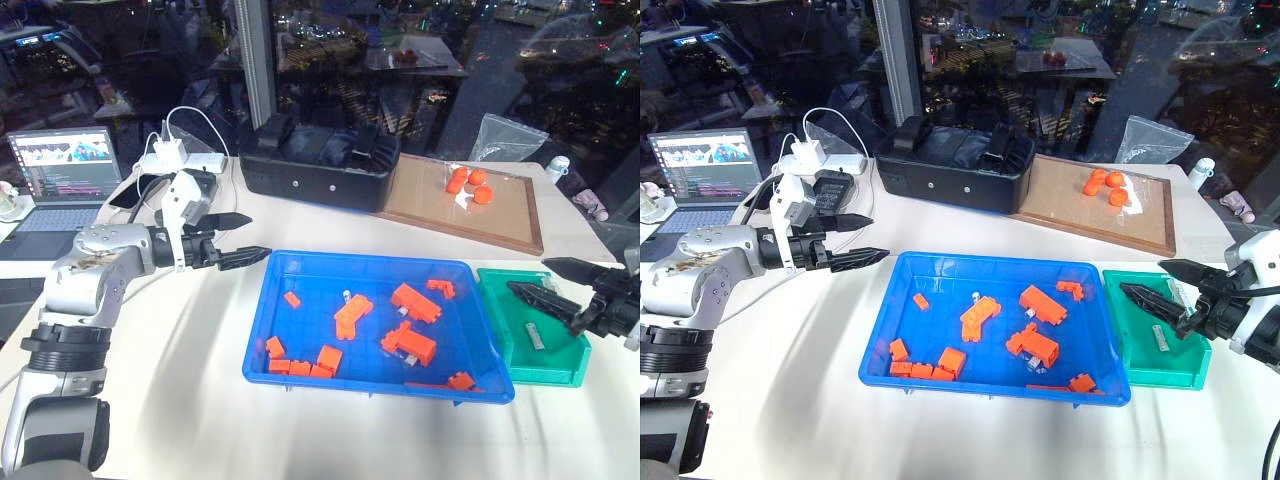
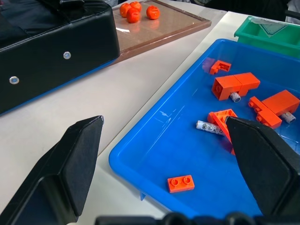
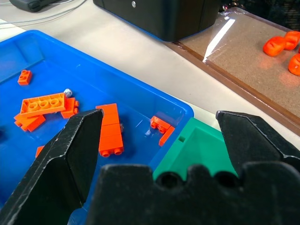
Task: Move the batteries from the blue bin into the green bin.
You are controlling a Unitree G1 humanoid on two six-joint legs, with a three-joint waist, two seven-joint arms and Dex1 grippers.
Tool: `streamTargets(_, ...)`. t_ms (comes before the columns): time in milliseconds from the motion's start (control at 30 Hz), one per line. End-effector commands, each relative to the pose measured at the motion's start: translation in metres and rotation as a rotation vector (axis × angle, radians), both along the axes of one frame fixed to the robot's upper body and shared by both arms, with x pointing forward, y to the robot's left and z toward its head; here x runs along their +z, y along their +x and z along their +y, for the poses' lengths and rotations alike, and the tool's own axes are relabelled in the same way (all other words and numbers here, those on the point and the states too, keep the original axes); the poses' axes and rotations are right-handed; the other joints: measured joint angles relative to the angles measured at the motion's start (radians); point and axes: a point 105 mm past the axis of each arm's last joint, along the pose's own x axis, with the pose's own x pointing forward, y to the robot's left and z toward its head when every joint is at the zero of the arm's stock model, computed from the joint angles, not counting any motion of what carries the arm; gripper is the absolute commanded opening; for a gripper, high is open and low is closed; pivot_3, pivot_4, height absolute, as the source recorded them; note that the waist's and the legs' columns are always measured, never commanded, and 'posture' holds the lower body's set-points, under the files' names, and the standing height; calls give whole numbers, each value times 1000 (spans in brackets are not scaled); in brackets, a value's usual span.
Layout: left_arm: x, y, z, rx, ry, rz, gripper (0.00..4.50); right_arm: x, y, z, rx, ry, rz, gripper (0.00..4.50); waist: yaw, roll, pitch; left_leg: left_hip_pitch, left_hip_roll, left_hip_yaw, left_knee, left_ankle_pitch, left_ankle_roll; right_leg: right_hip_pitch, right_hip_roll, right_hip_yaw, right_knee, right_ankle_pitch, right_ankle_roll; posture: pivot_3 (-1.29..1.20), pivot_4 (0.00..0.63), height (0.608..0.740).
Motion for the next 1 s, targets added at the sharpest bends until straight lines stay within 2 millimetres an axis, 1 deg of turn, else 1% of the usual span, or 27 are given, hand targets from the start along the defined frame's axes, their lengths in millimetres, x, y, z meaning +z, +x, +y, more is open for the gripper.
streamTargets(33, 14, -7, -15, -112, 56, -62, 4500, 22, 5, -1, -9, -69, -92, 4465, 0, 0, 0, 0, 0, 0, 0, 0, 0, 0, 0, 0, 0, 0, 0, 0, 150, 740)
streamTargets(67, 18, -14, -26, -200, 76, -60, 4500, 28, 10, 5, 14, -113, -99, 4465, 0, 0, 0, 0, 0, 0, 0, 0, 0, 0, 0, 0, 0, 0, 0, 0, 150, 740)
streamTargets(133, 25, -23, -37, -308, 79, -33, 4500, 34, 17, 20, 78, -191, -98, 4465, -2, 4, 3, -1, -1, 1, 3, 0, 0, -1, 0, 0, 1, 0, 0, 0, 150, 740)
streamTargets(167, 27, -25, -37, -333, 86, -28, 4500, 35, 19, 28, 109, -215, -89, 4465, -3, 5, 3, -1, -2, 1, 4, 0, 0, -1, -1, 1, 1, 1, 1, 0, 150, 740)
streamTargets(233, 20, -34, -33, -397, 179, -8, 4500, 34, 21, 52, 213, -277, -59, 4465, -5, 5, 3, -1, -1, 1, 4, 0, 0, -1, 0, 1, 0, 1, 1, 0, 150, 740)
streamTargets(267, 15, -38, -30, -422, 226, 6, 4500, 33, 20, 62, 258, -279, -36, 4465, -12, 6, 3, 0, -1, 1, 4, 0, 0, 0, 1, 1, 1, 1, 1, 0, 150, 740)
streamTargets(300, 10, -42, -27, -443, 259, 31, 4500, 31, 19, 74, 308, -291, -14, 4465, -16, 7, 2, 1, -1, 1, 3, 0, 0, -1, 1, 1, 1, 0, -1, 0, 150, 740)
streamTargets(367, 6, -47, -24, -462, 289, 60, 4500, 25, 16, 90, 384, -297, 37, 4465, -18, 7, 2, 1, 0, 1, 1, 0, 0, -1, 2, 1, 1, 0, -3, 0, 150, 740)
streamTargets(433, 2, -50, -23, -469, 297, 73, 4500, 13, 12, 107, 462, -323, 97, 4465, -14, 7, 2, 0, 1, 0, 0, 0, 0, -3, 3, 1, 2, -1, -3, 0, 150, 740)
streamTargets(500, 0, -52, -23, -469, 302, 68, 4500, 4, 11, 117, 502, -339, 133, 4465, -11, 7, 3, -1, 3, 0, 0, 0, 0, -3, 3, 1, 2, -1, -3, 0, 150, 740)
streamTargets(567, 0, -52, -24, -461, 295, 55, 4500, -6, 15, 125, 516, -341, 155, 4465, -4, 6, 3, -2, 3, 0, 1, 0, 0, -3, 3, 0, 2, -1, -3, 0, 150, 740)
streamTargets(633, 0, -52, -25, -449, 286, 46, 4500, -15, 20, 129, 515, -346, 176, 4465, -2, 6, 3, -2, 3, 0, 2, 0, 0, -3, 3, -1, 1, -1, -3, 0, 150, 740)
streamTargets(667, 0, -52, -25, -441, 282, 43, 4500, -26, 31, 127, 472, -339, 205, 4465, -2, 6, 3, -2, 4, 0, 4, 0, 0, -3, 3, -1, 1, -1, -3, 0, 150, 740)
streamTargets(733, -3, -54, -26, -434, 281, 41, 4500, -43, 50, 117, 366, -340, 267, 4465, -6, 6, 3, -2, 5, 1, 6, 0, 0, -3, 3, -1, 2, -1, -3, 0, 150, 740)
streamTargets(767, -4, -55, -25, -431, 281, 42, 4500, -48, 57, 111, 315, -338, 297, 4465, -7, 6, 3, -2, 6, 2, 7, 0, 0, -3, 4, -1, 2, 0, -4, 0, 150, 740)
streamTargets(867, -10, -53, -23, -401, 289, 44, 4500, -53, 76, 98, 200, -322, 331, 4465, -5, 6, 3, -4, 6, 2, 9, 0, 0, -4, 3, -1, 4, 0, -7, 0, 150, 740)
streamTargets(933, -11, -52, -23, -397, 285, 44, 4500, -56, 80, 95, 187, -344, 342, 4465, -6, 6, 3, -5, 7, 3, 11, 0, 0, -5, 4, -1, 6, 1, -5, 0, 150, 740)
streamTargets(1000, -7, -53, -25, -395, 251, 49, 4500, -62, 82, 91, 173, -375, 355, 4465, -5, 6, 3, -6, 7, 2, 11, 0, 0, -7, 6, -1, 7, 1, -4, 0, 150, 740)
